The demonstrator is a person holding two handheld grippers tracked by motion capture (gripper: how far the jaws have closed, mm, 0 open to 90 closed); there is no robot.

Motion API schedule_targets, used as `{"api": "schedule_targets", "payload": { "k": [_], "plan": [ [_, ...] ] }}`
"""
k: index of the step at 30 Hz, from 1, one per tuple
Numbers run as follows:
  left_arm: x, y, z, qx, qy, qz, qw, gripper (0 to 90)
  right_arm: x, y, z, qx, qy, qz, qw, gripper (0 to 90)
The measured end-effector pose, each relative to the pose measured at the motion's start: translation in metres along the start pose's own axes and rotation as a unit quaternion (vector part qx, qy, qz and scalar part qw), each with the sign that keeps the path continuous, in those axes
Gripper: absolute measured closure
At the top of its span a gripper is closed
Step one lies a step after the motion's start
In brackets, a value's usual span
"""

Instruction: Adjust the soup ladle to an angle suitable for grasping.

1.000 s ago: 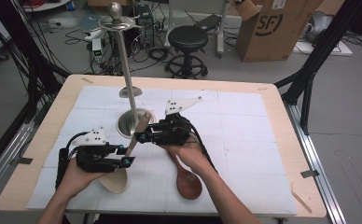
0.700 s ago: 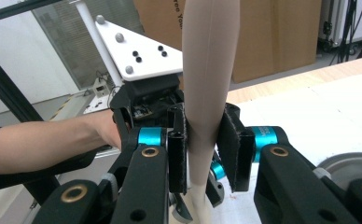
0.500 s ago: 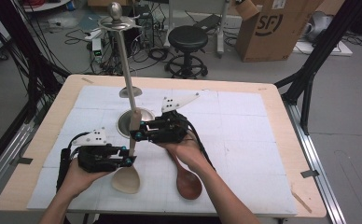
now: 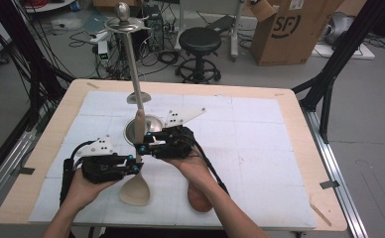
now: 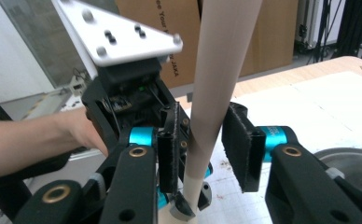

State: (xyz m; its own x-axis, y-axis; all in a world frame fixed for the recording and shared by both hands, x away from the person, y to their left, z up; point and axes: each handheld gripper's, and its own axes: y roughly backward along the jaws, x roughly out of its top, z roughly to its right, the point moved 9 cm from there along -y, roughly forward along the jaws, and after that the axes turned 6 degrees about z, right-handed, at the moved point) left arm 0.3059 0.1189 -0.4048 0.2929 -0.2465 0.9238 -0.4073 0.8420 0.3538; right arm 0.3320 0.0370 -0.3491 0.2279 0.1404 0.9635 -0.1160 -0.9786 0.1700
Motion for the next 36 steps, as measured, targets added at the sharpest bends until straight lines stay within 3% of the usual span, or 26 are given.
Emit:
{"api": "schedule_targets", "payload": {
  "k": [4,10,17,22,36],
  "plan": [
    [0.0,0.0,0.0,0.002,0.004,0.001,1.0,78.2,-0.002,-0.003,0.001,-0.009,0.004,0.006,0.9999,73.4],
    [0.002,0.001,0.001,-0.009,0.004,0.011,0.9999,77.7,-0.001,-0.004,-0.001,0.01,-0.012,0.021,0.9996,75.7],
    [0.001,0.011,-0.001,-0.014,0.01,0.018,0.9997,66.3,0.003,0.003,0.002,0.027,-0.004,0.021,0.9994,75.9],
    [-0.003,0.017,-0.007,-0.005,0.013,0.018,0.9997,60.5,0.007,0.009,0.006,0.033,-0.003,0.021,0.9992,76.0],
    [-0.012,0.029,-0.024,0.033,0.031,0.023,0.9987,44.4,0.017,0.02,0.024,0.02,0.004,0.014,0.9997,76.0]
  ]
}}
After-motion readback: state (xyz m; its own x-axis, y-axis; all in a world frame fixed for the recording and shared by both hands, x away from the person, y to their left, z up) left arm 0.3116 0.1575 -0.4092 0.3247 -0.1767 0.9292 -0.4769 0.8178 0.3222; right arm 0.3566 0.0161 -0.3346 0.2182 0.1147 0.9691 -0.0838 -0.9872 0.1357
